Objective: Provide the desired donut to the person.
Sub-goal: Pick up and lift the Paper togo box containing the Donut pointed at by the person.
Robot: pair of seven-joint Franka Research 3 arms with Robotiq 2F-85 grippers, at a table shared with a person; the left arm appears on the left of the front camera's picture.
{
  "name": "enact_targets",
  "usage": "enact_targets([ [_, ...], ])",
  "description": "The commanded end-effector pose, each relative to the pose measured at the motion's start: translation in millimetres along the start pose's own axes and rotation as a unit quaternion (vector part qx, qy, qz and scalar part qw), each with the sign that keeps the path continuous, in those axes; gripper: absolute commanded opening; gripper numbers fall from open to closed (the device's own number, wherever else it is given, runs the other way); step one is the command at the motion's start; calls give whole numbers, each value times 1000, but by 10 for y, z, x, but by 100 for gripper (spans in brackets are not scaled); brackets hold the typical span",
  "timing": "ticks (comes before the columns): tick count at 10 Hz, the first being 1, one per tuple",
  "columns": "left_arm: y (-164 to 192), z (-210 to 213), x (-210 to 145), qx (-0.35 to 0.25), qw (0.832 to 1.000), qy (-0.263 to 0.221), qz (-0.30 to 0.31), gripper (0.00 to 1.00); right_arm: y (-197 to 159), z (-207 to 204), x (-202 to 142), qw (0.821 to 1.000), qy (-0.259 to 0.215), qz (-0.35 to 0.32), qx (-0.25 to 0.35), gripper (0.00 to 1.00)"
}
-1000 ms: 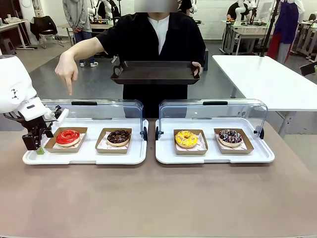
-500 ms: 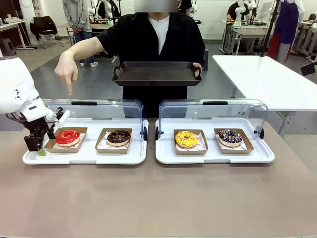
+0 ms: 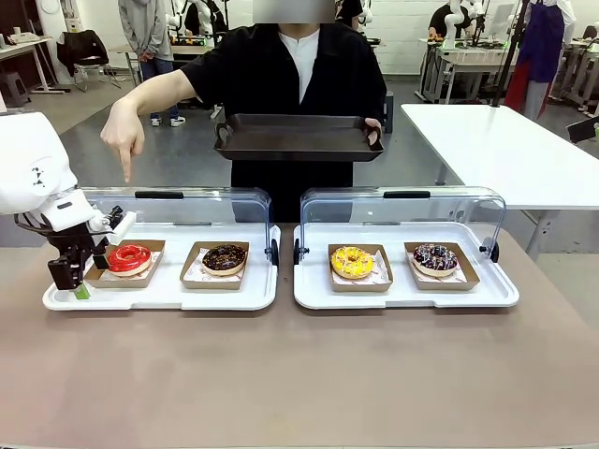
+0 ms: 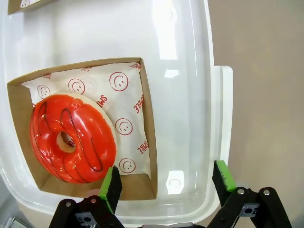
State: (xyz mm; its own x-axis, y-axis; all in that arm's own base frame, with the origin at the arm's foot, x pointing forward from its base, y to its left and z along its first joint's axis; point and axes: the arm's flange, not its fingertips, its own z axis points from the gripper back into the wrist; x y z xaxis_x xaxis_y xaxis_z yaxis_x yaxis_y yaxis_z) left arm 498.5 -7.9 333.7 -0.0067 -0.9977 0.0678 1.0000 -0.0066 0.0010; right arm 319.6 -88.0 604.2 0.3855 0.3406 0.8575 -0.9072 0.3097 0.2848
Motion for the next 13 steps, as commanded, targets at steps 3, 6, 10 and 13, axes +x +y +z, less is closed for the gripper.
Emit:
enact_targets([
  [3, 74, -48, -47, -12, 1000, -9, -10, 100, -12, -9, 23, 1000, -11, 7, 6, 100],
  [6, 70, -55, -57, -11, 1000, -10, -17, 42, -12, -9, 23, 1000, -11, 7, 6, 100],
  [10, 66, -52, -74, -11, 1000, -11, -21, 0, -12, -9, 23, 1000, -11, 7, 6, 100],
  [13, 69, -61, -82, -12, 1000, -12, -21, 0, -12, -9, 23, 1000, -11, 7, 6, 100],
])
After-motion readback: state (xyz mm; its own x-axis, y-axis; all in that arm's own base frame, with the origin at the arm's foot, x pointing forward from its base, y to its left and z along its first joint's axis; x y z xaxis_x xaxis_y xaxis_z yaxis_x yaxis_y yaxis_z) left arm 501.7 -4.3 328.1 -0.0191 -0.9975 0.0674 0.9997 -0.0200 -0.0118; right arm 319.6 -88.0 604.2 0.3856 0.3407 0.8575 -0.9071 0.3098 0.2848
